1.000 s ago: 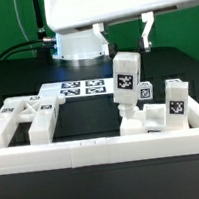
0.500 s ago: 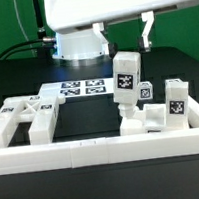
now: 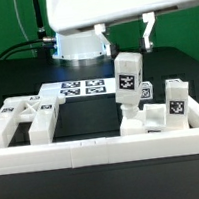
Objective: Assemble chair
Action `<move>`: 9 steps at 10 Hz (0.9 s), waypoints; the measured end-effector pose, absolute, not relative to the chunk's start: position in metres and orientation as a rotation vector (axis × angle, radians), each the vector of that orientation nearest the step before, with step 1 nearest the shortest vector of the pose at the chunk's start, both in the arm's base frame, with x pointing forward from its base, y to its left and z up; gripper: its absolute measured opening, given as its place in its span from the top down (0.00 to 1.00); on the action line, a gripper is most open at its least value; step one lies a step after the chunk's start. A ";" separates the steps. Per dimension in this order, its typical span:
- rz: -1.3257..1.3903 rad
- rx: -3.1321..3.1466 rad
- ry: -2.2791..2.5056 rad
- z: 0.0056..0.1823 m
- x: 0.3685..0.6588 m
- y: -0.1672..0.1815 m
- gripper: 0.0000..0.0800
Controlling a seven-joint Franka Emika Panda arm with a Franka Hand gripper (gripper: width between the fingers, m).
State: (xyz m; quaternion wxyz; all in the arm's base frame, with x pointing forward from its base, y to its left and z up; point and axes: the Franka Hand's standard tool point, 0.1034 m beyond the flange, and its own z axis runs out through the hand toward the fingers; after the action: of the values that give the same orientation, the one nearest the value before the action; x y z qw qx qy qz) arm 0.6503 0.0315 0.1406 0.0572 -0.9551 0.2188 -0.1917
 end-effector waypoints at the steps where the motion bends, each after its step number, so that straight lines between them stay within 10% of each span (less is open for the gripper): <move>1: -0.583 -2.888 0.674 0.135 0.642 0.037 0.65; 9: -0.591 -2.907 0.640 0.113 0.612 0.055 0.65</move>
Offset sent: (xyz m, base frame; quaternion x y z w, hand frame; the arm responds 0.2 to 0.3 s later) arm 0.0000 0.0000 0.0000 0.0000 0.0000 0.0000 1.0000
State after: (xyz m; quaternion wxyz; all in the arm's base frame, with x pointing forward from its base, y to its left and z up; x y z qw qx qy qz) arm 0.6115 0.0548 0.1132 0.0533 -0.9566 0.2106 -0.1943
